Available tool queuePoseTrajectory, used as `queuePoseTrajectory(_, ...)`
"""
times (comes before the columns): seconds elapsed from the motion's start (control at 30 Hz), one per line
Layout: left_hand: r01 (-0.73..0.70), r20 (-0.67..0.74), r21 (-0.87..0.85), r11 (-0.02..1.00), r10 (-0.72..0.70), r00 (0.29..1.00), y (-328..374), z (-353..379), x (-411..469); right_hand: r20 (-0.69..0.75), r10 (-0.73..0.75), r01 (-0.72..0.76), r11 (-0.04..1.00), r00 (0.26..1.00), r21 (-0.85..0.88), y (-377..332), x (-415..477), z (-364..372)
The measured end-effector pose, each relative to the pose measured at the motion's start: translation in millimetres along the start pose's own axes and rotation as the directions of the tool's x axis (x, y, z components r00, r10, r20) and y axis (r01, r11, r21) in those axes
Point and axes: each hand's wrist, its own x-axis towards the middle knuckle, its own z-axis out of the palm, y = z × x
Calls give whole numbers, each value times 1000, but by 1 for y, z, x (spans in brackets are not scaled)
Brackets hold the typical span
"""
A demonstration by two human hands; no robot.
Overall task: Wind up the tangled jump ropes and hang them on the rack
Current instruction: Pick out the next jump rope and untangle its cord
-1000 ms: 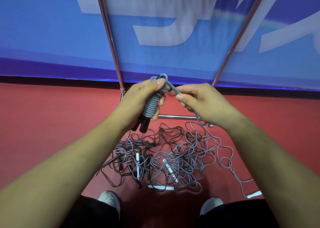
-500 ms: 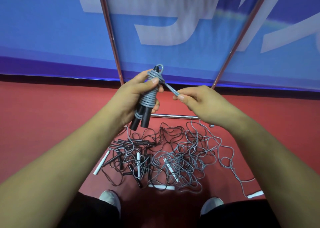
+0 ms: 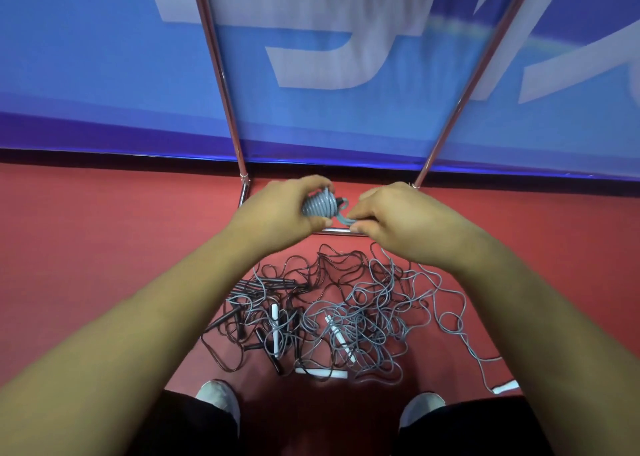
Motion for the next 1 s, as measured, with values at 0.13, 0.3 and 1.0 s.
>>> queuePoseTrajectory(0.13, -79, 120, 261, 962, 49, 992, 7, 6, -2, 21, -69, 69, 998, 997, -1, -5, -1, 0)
queuePoseTrajectory(0.3, 249, 256, -705, 664, -90, 963, 2, -3, 0, -130, 23, 2, 982, 991, 187, 4, -8, -8)
queuePoseTrajectory(1.0, 344, 273, -878, 332, -243, 931, 9, -22, 1, -32, 45, -37, 975, 998, 217, -5, -7, -11)
